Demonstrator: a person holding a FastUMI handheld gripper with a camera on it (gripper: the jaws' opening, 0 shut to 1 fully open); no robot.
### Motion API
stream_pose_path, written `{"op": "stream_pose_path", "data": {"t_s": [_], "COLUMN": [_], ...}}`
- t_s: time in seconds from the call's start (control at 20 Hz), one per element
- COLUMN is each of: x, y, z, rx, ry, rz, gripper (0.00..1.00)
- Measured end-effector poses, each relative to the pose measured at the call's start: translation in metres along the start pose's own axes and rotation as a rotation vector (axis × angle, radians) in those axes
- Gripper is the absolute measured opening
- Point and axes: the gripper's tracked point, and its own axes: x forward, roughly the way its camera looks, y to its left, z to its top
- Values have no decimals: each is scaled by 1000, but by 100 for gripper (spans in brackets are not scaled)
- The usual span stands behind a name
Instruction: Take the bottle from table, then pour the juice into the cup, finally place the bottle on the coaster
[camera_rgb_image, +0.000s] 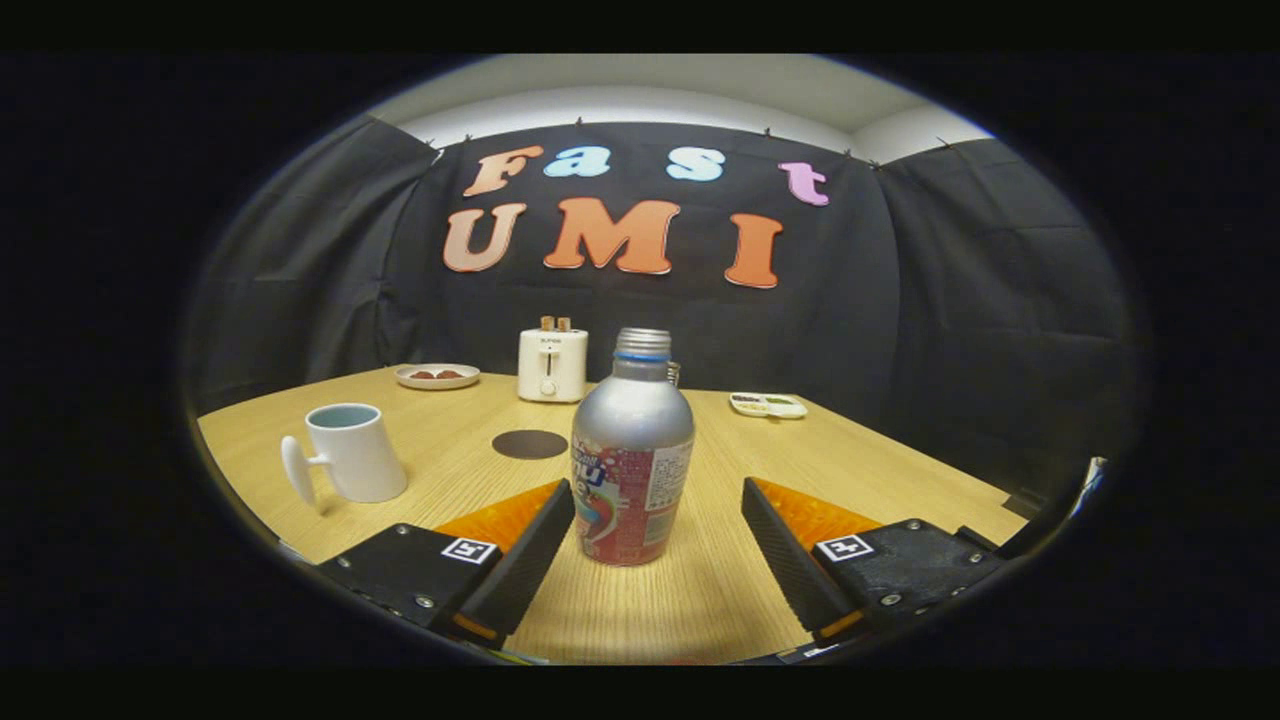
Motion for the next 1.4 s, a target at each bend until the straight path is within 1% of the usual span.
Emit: {"op": "stream_pose_path", "data": {"t_s": [0.45,0.6,0.75,0.8,1.15,1.4], "x": [22,25,29,31,25,18], "y": [16,23,25,26,29,29], "z": [-5,-3,-4,-3,-2,12], "rx": [18,19,6,10,19,-7], "ry": [23,25,31,32,50,30], "rz": [44,57,56,62,69,60], "gripper": [99,92,87,83,78,78]}}
